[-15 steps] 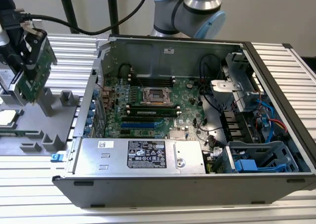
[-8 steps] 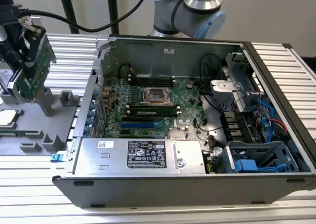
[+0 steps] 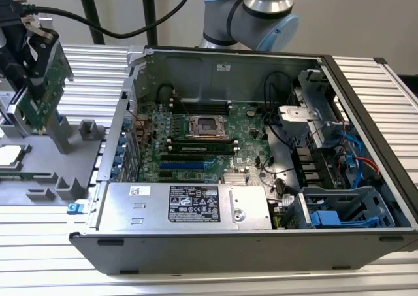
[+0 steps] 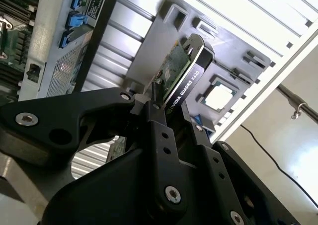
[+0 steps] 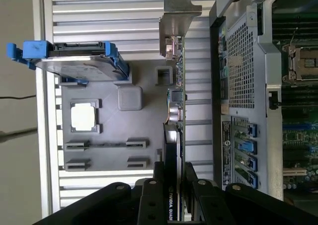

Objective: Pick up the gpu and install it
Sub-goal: 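Pick up the gpu and move the gpu toward the slot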

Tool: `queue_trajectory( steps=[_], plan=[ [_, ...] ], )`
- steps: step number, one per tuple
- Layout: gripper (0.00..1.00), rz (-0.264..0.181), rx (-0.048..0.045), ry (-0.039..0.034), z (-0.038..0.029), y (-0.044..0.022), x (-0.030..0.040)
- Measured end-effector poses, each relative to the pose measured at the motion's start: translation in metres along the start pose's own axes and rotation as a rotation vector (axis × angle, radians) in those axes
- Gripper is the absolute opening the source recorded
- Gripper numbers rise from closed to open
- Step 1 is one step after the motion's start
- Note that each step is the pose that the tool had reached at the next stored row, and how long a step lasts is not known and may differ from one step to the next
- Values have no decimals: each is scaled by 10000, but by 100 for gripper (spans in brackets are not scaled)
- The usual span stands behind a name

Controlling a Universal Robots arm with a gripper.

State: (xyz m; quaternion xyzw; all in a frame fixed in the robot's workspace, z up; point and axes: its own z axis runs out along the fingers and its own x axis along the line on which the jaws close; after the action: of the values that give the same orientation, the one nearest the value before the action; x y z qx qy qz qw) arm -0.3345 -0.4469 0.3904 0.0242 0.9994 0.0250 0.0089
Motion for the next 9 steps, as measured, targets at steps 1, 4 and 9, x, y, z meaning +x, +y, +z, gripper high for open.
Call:
queue_trajectory(
  steps=[1,4,9],
  plan=[
    [0,-1,0,0,-7,0,0],
    [0,-3,0,1,-29,1,0],
    [0,-8,0,1,-64,3,-1]
  ],
)
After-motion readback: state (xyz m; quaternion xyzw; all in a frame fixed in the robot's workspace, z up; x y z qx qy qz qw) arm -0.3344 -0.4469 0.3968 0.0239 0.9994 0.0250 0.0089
